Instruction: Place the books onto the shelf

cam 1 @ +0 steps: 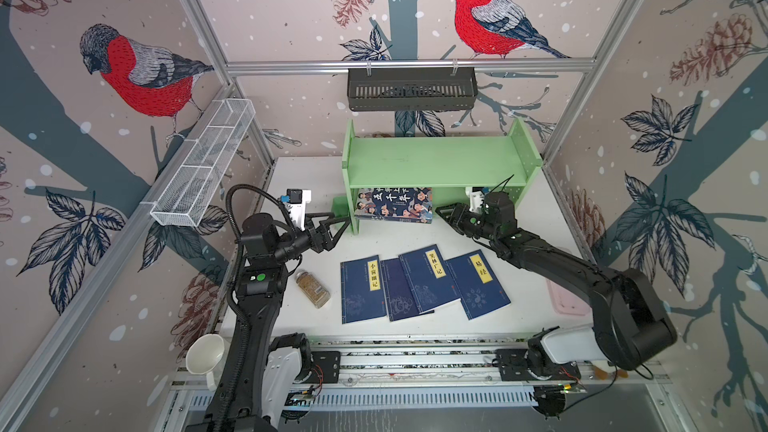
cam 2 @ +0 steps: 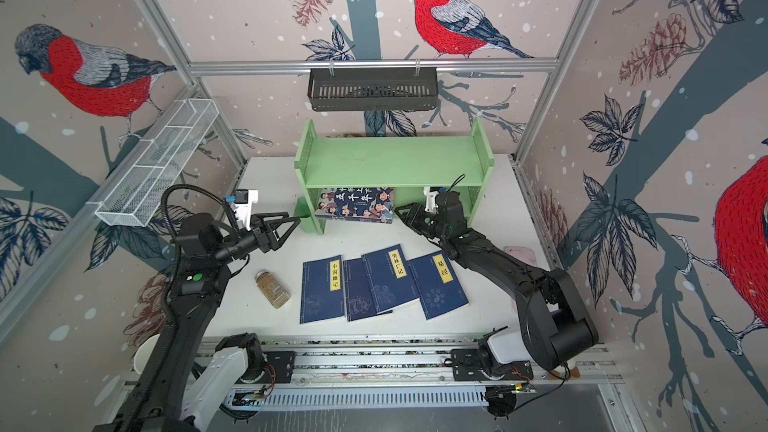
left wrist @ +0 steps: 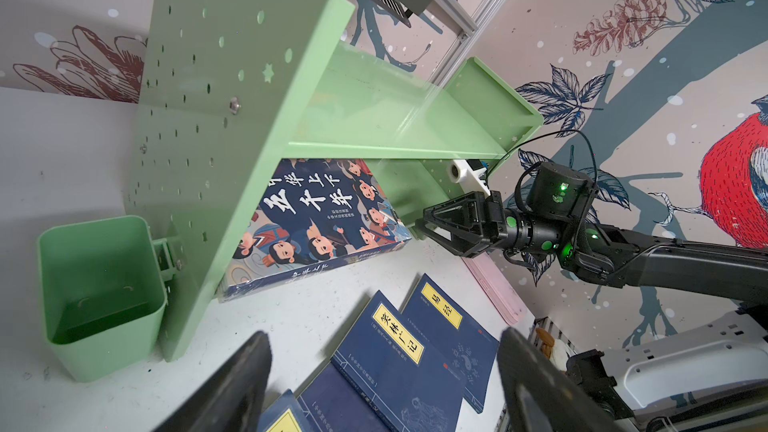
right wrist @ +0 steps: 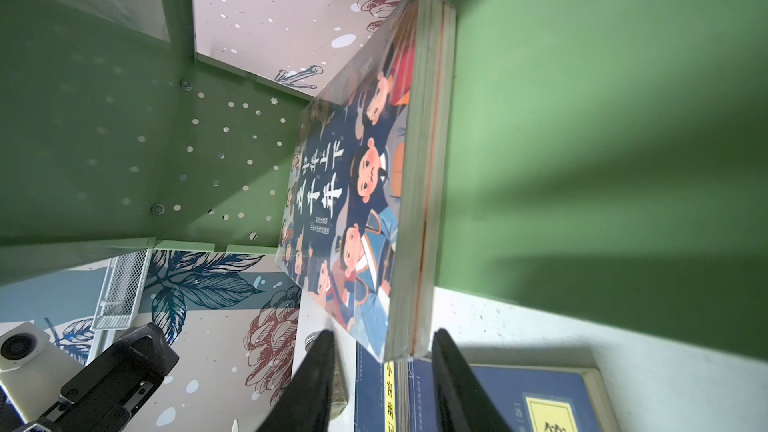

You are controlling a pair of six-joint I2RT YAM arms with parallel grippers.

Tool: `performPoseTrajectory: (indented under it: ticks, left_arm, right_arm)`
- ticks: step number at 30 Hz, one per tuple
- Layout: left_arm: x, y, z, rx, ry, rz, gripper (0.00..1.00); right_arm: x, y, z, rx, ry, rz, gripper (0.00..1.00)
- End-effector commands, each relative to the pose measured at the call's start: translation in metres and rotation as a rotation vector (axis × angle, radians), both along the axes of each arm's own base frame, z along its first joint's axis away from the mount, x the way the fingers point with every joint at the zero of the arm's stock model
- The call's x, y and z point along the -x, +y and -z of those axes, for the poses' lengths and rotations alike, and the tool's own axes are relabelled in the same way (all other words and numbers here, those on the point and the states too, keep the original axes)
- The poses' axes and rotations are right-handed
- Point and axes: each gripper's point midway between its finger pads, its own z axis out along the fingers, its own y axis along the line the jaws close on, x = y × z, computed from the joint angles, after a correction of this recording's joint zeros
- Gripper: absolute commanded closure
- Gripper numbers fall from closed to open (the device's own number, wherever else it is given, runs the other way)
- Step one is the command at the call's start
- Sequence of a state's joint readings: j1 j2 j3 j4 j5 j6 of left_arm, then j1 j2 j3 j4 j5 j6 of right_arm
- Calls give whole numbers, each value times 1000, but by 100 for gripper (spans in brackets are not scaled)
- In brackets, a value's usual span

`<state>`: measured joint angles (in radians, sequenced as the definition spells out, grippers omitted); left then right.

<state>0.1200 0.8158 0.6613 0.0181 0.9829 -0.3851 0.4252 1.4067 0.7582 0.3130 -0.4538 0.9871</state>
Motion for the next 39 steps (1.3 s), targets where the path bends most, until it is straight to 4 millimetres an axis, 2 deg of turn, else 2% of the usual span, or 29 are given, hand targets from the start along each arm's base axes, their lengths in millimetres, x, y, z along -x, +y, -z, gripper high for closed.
performPoseTrajectory:
  ticks: [1, 6, 16, 22, 39]
  left_arm:
    - [-2, 1, -7, -14, -46, -6, 15]
    - [-1, 1, -7, -14, -45, -4, 15]
    - [-1, 1, -5, -12, -42, -2, 14]
    - [-1, 1, -5, -12, -42, -1, 14]
    - [-1, 2, -6, -12, -45, -5, 14]
  right_arm:
    - [7, -2, 13, 44, 33, -21, 61]
    - [15, 1, 24, 33, 69, -57, 69]
    - [30, 21, 16, -51, 62, -147, 80]
    - [27, 25, 23, -48, 71, -155, 81]
    - [6, 36, 24, -58, 69, -157, 84]
